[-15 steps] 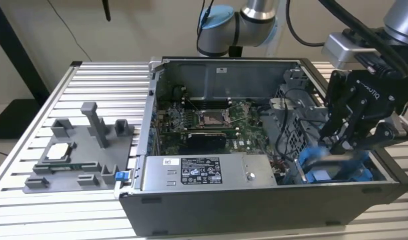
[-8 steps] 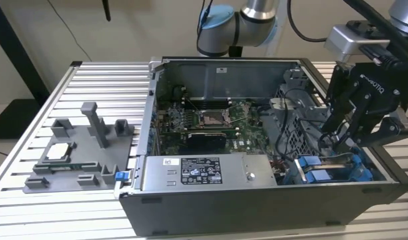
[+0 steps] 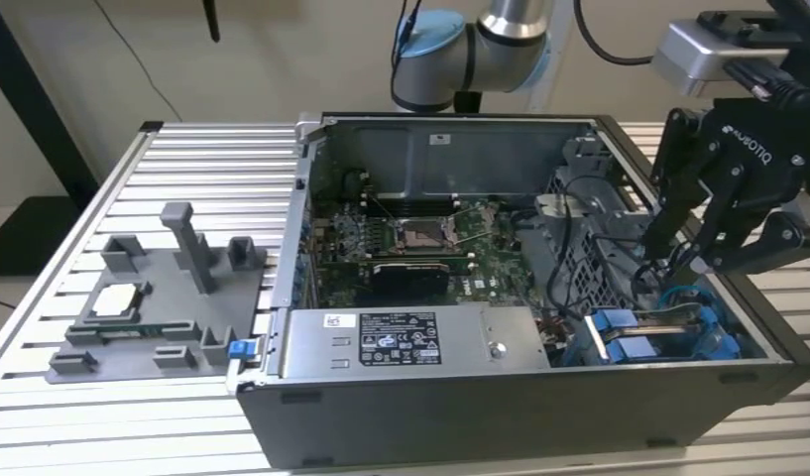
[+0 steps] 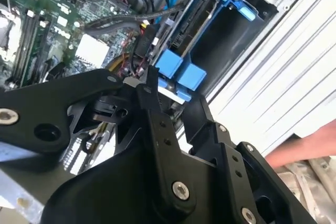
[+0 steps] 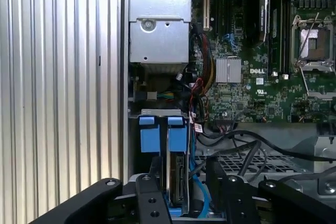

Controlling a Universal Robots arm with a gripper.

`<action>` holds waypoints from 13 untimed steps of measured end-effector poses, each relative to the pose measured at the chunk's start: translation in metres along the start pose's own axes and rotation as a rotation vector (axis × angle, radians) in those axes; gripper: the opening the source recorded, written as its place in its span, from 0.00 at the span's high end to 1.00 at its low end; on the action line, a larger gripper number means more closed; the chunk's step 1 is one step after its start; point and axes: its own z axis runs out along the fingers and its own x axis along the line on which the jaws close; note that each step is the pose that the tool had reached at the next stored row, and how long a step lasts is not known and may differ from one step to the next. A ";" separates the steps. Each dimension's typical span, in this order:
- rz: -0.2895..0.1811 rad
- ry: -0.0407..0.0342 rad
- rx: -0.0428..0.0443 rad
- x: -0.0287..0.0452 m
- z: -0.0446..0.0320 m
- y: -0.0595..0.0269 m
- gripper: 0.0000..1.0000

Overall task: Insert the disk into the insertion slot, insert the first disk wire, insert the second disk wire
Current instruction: 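Insert the disk into the insertion slot, then insert the first disk wire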

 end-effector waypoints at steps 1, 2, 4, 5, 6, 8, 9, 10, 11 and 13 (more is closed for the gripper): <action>-0.001 -0.0139 0.0021 -0.0003 0.0000 0.0001 0.00; -0.003 -0.0281 0.0045 -0.0005 -0.0001 0.0001 0.00; -0.007 -0.0530 0.0125 -0.0005 0.0000 0.0003 0.00; -0.011 -0.0549 0.0257 -0.0006 0.0002 0.0005 0.00; -0.014 -0.0552 0.0395 -0.0006 0.0005 0.0007 0.00; -0.020 -0.0556 0.0725 -0.0005 0.0009 0.0013 0.00; -0.023 -0.0556 0.0899 -0.0005 0.0011 0.0019 0.00; -0.024 -0.0557 0.1051 -0.0005 0.0015 0.0030 0.00; -0.025 -0.0559 0.1152 -0.0008 0.0023 0.0038 0.00; -0.026 -0.0560 0.1241 -0.0026 0.0042 0.0044 0.00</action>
